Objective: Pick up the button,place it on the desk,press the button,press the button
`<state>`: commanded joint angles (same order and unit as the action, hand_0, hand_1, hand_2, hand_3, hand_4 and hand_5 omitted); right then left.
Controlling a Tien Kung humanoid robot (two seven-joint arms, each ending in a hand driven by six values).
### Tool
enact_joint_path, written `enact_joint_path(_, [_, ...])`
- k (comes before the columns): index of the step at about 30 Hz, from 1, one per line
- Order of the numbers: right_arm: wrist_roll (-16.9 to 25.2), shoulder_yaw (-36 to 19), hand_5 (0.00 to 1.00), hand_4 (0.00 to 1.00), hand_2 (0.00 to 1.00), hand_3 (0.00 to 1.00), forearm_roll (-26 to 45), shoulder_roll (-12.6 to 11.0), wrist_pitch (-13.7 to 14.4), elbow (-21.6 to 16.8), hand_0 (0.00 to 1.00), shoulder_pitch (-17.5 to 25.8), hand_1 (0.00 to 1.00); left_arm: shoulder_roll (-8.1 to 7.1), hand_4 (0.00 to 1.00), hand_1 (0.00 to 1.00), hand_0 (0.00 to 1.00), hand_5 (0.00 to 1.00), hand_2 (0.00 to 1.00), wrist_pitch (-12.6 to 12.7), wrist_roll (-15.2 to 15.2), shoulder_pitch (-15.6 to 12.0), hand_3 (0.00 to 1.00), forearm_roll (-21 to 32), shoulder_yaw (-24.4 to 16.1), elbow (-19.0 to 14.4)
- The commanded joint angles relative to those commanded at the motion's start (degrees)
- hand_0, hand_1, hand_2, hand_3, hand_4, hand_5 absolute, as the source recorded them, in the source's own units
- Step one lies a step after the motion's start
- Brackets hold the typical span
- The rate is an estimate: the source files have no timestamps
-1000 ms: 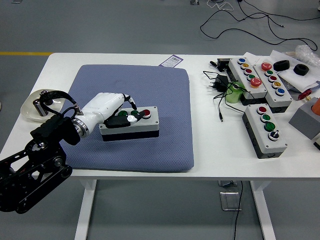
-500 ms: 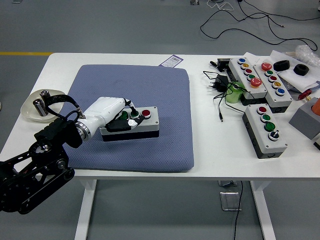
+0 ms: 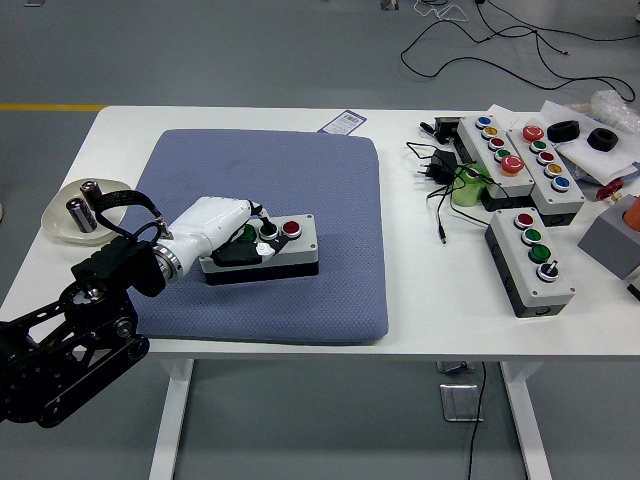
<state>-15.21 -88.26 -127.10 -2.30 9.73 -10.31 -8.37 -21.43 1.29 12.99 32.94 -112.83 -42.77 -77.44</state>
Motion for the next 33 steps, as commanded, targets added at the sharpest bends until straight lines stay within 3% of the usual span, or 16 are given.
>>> enact_joint_path(6, [0.01, 0.2, 0.192, 0.313, 0.691, 0.636, 0.26, -0.03, -0.02, 0.0, 0.672, 0.01, 0.646, 0.27, 0.677, 0.002, 0.002, 0.949, 0.002, 2.6, -0.65, 0.33, 0.601, 0.32, -1.41, -1.72])
enact_joint_path(11, [-0.02, 0.36, 0.192, 0.313, 0.691, 0.635, 0.54, 0.02, -0.02, 0.0, 0.672, 0.05, 0.646, 0.78, 0.675, 0.002, 0.002, 0.952, 0.002, 2.95, -1.89, 1.26, 0.605, 1.91, -0.43, -1.95])
enact_joint_path(24, [-0.11, 0.88, 0.192, 0.313, 0.69, 0.635, 1.11, 0.06, -0.07, 0.0, 0.672, 0.18, 0.646, 3.28, 0.675, 0.002, 0.002, 0.963, 0.002, 1.61, -3.02, 3.77, 0.616, 2.57, 2.55, 3.2])
enact_joint_path(33, [-0.1, 0.64, 0.191, 0.314, 0.69, 0.636, 0.75, 0.0, -0.09, 0.0, 0.672, 0.34, 0.646, 3.83, 0.675, 0.002, 0.002, 0.964, 0.002, 1.18, -2.83, 3.84, 0.615, 2.61, 3.17, 5.17])
